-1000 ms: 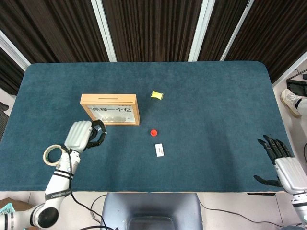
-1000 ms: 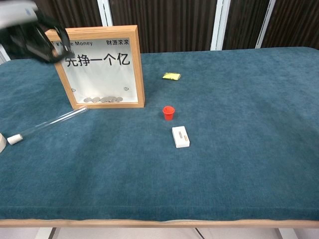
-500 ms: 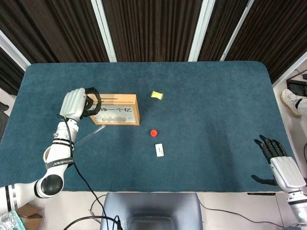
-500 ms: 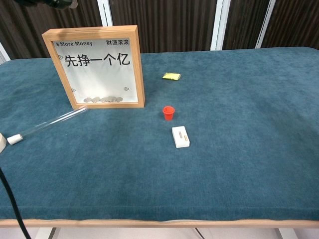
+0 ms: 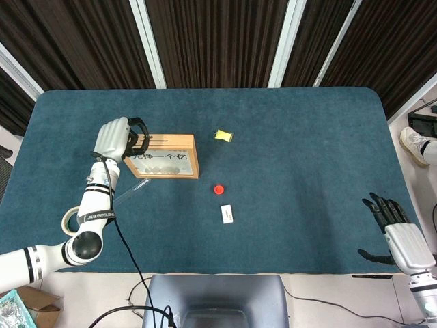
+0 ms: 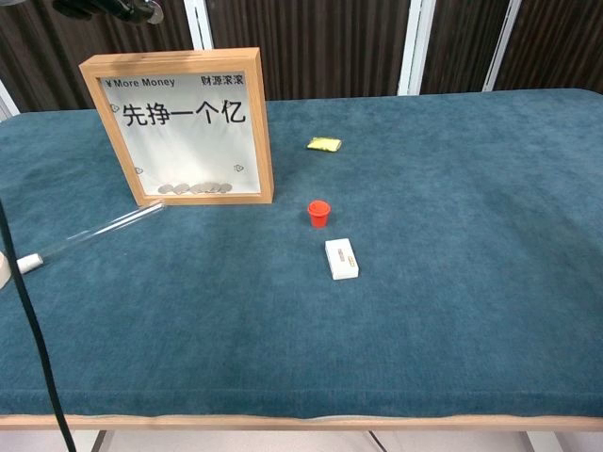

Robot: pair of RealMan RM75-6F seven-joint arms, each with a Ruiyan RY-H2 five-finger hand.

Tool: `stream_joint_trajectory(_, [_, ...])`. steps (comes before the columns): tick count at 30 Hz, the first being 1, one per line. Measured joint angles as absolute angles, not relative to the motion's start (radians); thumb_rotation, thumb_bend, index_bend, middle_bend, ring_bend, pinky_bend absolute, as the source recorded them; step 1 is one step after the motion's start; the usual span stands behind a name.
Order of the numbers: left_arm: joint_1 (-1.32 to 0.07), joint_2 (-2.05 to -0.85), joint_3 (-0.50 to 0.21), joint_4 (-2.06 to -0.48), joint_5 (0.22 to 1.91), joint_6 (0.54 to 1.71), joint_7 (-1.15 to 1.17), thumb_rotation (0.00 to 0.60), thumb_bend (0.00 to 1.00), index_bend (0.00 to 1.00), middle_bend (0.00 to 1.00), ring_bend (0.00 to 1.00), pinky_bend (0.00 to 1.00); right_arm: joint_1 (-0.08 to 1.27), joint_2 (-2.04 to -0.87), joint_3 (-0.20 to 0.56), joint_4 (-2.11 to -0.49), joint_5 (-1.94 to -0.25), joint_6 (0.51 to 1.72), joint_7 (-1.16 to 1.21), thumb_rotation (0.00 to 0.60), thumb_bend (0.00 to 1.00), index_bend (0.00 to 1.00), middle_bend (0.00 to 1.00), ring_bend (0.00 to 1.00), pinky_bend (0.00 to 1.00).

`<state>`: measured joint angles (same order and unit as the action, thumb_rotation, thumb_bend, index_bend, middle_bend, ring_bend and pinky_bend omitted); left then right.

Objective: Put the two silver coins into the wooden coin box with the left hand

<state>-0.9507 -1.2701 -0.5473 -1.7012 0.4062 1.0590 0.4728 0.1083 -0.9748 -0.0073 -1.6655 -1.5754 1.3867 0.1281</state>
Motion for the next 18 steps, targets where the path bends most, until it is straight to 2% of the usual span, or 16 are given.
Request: stream_joint_trajectory(18, [-1.024, -1.331, -0.488, -1.559, 0.367, 1.028, 0.453, 0.600, 0.44, 0.66, 1.00, 1.00, 1.00, 0.112, -0.961, -0.018, -1.662, -1.587, 1.382, 0.165, 0.600, 0.12, 0.00, 0.00, 0.00, 0.00])
